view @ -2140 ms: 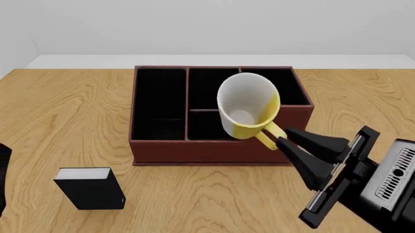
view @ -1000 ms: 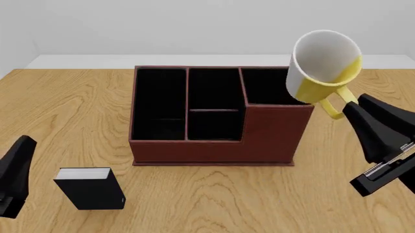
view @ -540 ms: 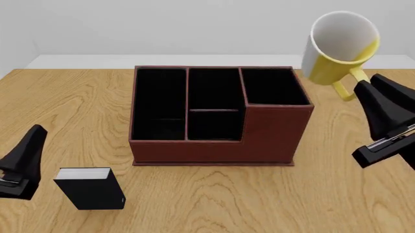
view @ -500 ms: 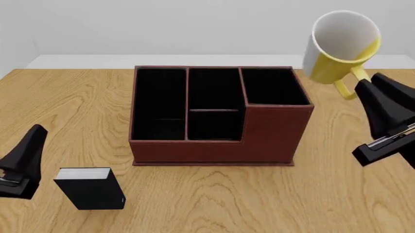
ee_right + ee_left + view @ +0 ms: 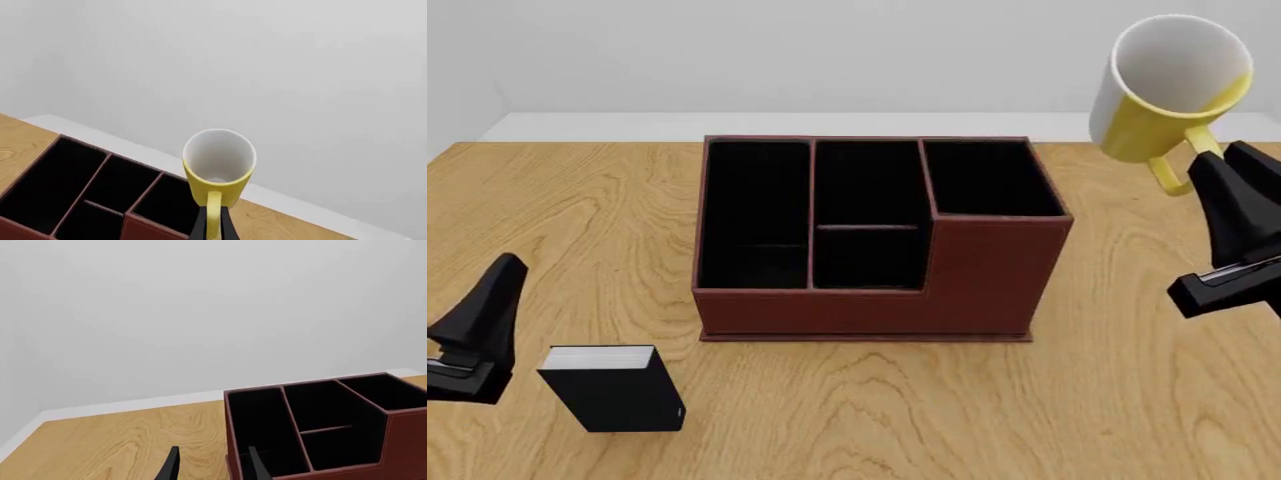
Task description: Pick up the yellow and white mug and place it to the right of the caddy.
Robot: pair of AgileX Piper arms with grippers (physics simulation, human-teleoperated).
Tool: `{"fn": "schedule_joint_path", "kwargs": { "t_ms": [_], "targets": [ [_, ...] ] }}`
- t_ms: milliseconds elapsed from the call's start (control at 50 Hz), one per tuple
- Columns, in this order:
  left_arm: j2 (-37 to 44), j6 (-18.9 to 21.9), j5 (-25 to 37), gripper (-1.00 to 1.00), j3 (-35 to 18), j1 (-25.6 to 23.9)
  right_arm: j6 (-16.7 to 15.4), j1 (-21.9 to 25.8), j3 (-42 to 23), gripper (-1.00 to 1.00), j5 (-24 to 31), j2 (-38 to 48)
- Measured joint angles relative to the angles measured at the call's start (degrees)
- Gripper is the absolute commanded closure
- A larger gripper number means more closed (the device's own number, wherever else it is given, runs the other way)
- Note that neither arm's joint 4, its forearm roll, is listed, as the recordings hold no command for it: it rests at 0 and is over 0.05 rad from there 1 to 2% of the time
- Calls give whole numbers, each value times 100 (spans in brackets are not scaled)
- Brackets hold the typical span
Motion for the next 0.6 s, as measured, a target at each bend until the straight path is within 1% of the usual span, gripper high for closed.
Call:
{"fn": "schedule_joint_path", "kwargs": {
  "t_ms": [280, 600],
  "targets": [
    [7, 48, 10, -100, -14, -6, 88, -410, 76, 100, -125, 25],
    [-59, 82, 76, -100, -20, 25, 212, -667, 352, 100, -647, 295]
  ]
}}
